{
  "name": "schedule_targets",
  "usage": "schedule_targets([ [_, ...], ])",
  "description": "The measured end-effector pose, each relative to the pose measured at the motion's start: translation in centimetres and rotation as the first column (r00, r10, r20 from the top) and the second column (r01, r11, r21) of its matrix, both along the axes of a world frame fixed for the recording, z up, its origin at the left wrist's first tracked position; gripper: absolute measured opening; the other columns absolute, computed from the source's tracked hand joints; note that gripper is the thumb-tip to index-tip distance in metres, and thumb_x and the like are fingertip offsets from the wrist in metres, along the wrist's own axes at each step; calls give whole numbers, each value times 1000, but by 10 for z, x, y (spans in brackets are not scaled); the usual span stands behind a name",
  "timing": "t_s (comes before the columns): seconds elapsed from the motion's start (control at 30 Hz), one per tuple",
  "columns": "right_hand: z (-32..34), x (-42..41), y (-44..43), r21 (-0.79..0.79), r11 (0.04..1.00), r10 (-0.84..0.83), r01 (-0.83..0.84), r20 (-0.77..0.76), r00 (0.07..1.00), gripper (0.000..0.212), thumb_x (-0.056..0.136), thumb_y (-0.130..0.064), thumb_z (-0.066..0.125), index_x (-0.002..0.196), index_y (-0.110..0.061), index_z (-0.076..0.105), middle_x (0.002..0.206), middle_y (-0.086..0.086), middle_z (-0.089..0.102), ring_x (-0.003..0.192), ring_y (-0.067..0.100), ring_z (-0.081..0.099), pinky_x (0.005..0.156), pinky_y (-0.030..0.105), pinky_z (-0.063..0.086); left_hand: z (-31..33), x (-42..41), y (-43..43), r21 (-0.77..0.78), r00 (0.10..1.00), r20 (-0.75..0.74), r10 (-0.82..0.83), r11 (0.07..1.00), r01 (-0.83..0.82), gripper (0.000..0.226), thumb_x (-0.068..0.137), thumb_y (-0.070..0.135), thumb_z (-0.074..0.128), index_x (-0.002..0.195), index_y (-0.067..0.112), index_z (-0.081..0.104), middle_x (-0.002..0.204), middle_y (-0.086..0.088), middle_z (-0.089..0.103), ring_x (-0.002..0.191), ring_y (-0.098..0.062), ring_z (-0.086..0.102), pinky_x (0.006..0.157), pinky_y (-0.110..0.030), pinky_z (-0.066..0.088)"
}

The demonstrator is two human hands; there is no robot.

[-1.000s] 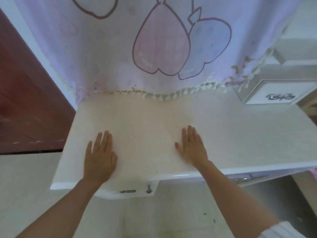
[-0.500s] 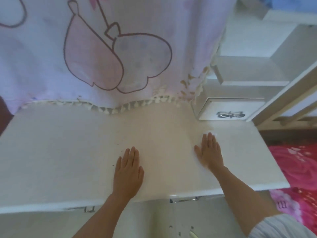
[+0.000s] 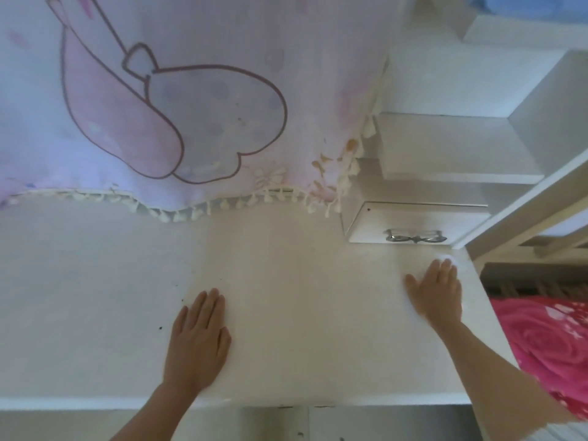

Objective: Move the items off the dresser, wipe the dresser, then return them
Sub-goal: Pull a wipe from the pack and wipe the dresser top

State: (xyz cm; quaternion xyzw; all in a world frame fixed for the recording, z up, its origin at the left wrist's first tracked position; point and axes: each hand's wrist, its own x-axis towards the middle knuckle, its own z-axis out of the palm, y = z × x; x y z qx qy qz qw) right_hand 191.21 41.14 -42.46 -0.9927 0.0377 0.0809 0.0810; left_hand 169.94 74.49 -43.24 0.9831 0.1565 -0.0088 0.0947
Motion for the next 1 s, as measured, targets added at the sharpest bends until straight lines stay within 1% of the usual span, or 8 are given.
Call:
schedule_targets([
  [0.13, -3, -28, 55, -1, 981, 196, -196, -46, 980, 100, 78, -63, -4, 138, 10, 28, 146, 31, 25, 136, 42, 27, 109, 48, 28, 2, -5, 1, -2, 999, 35, -17, 1000, 17, 61, 97, 34, 4, 119, 2, 52, 121, -17, 62, 118, -25, 40, 96, -41, 28],
  [0.27, -11, -49, 105, 36, 937, 348, -346, -85, 934, 89, 94, -50, -3, 112, 12, 59, 117, 32, 59, 103, 46, 60, 76, 54, 51, 9, -26, 18, 73, 990, 132, 42, 996, -52, 47, 85, 26, 30, 118, 1, 53, 120, -18, 62, 116, -25, 41, 93, -42, 29],
  [0.5, 3, -112, 197, 74, 857, 512, -510, -9, 859, 88, 75, -51, 13, 137, 8, 34, 146, 27, 28, 134, 43, 31, 108, 51, 29, 37, -140, 95, 103, 922, -65, 381, 922, -373, 52, 80, 26, 31, 110, -4, 61, 116, -18, 64, 110, -25, 49, 78, -50, 52],
  [0.57, 4, -137, 228, 65, 827, 561, -559, -15, 828, 82, 75, -47, 21, 129, 9, 46, 137, 28, 42, 124, 43, 45, 98, 52, 40, 46, -175, 119, 116, 890, -91, 446, 893, -436, 53, 79, 27, 32, 109, -6, 61, 115, -21, 64, 106, -33, 58, 74, -53, 52],
  [0.63, 0, -166, 256, 62, 789, 614, -611, -59, 787, 72, 73, -44, 32, 117, 7, 57, 121, 26, 59, 107, 40, 60, 80, 50, 52, 56, -203, 143, 116, 838, -59, 543, 837, -535, 47, 85, 23, 40, 121, -4, 55, 129, -21, 55, 116, -37, 55, 87, -56, 47],
  [0.73, -7, -206, 296, 80, 736, 676, -672, -50, 735, 60, 87, -43, 24, 120, 2, 45, 116, 23, 63, 103, 37, 63, 75, 48, 54, 68, -236, 175, 78, 779, -108, 617, 787, -612, 57, 93, 24, 44, 144, 6, 25, 153, -10, 22, 141, -25, 22, 111, -43, 24],
  [0.83, -9, -239, 346, 68, 714, 700, -697, -30, 714, 70, 94, -45, -4, 119, 1, 42, 114, 22, 64, 102, 36, 64, 75, 46, 54, 72, -261, 216, 89, 769, -159, 619, 785, -613, 61, 97, 30, 34, 147, 10, 8, 157, -4, 7, 144, -19, 9, 114, -35, 18],
  [1.0, -8, -302, 464, 47, 657, 753, -752, -10, 657, 71, 93, -44, 12, 108, -1, 67, 113, 16, 66, 102, 29, 65, 76, 41, 55, 70, -289, 300, 28, 773, -155, 616, 784, -620, 60, 98, 30, 32, 148, 11, 5, 157, -2, 5, 144, -18, 6, 115, -35, 15],
])
